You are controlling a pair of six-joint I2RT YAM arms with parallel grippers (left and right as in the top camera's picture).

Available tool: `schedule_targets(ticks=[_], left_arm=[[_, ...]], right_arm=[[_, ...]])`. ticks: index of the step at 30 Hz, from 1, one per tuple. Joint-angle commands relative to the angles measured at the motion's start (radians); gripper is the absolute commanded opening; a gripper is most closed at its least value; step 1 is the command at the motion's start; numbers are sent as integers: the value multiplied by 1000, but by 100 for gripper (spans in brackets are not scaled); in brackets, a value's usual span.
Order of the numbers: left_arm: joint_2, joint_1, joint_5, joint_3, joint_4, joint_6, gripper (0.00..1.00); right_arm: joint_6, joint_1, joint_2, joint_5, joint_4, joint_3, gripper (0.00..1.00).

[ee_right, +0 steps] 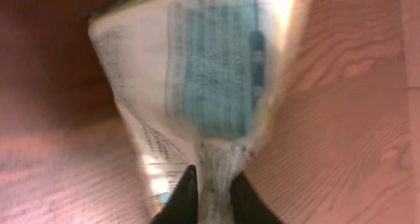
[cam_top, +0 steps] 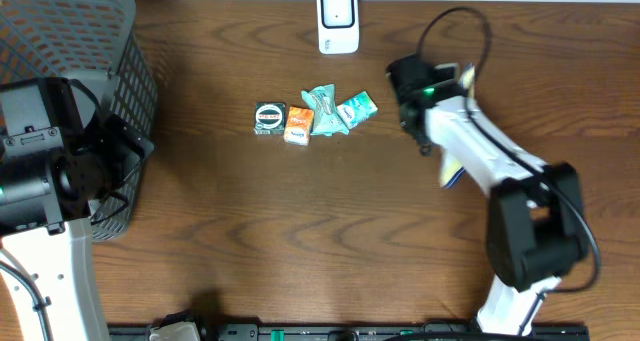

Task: Scan the item barcode

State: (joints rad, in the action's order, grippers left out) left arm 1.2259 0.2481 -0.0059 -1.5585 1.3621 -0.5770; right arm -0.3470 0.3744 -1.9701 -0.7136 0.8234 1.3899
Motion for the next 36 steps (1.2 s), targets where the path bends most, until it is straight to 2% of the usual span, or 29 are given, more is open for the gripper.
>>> schedule_targets(ticks=[1,3,6,10,13,17,20,24,25,28,29,31,33,36], left_arm=[[-5,6,-6,-11,3,-4,98],[-5,6,-6,-11,3,-4,97],[-5,6,-6,-11,3,-4,98],[-5,6,-6,-11,3,-4,97],[-5,6,-6,-11,3,-4,98],[-5,6,-6,-11,3,-4,98],[-5,6,-6,-11,3,-4,97],[-5,6,-6,-11,3,-4,98],[-5,6,-6,-11,3,-4,98],[-5,6,-6,-11,3,-4,98],[-5,6,-6,-11,3,-4,97],[-5,6,-6,-11,3,-4,98],[-5,6,-6,-11,3,-4,97],[-5,6,-6,-11,3,-4,98]], right_arm=[[4,79,-23,-22,6,-3,20],[5,120,-24,21,8,-3,27],[5,193,-23,43,7,-2,27],[42,274,-22,40,7,11,43],[53,306,-21,31,10,37,44],[24,307,-15,36,103,132,40],[18,283,6,74,174,228,45],[19,238,42,183,177,283,62],[23,222,55,214,175,290,63],[31,161,83,227,174,292,77],[34,116,83,243,170,292,88],[43,76,79,304,159,287,94],[85,29,75,413,144,278,95],[163,-65,70,611,113,243,88]])
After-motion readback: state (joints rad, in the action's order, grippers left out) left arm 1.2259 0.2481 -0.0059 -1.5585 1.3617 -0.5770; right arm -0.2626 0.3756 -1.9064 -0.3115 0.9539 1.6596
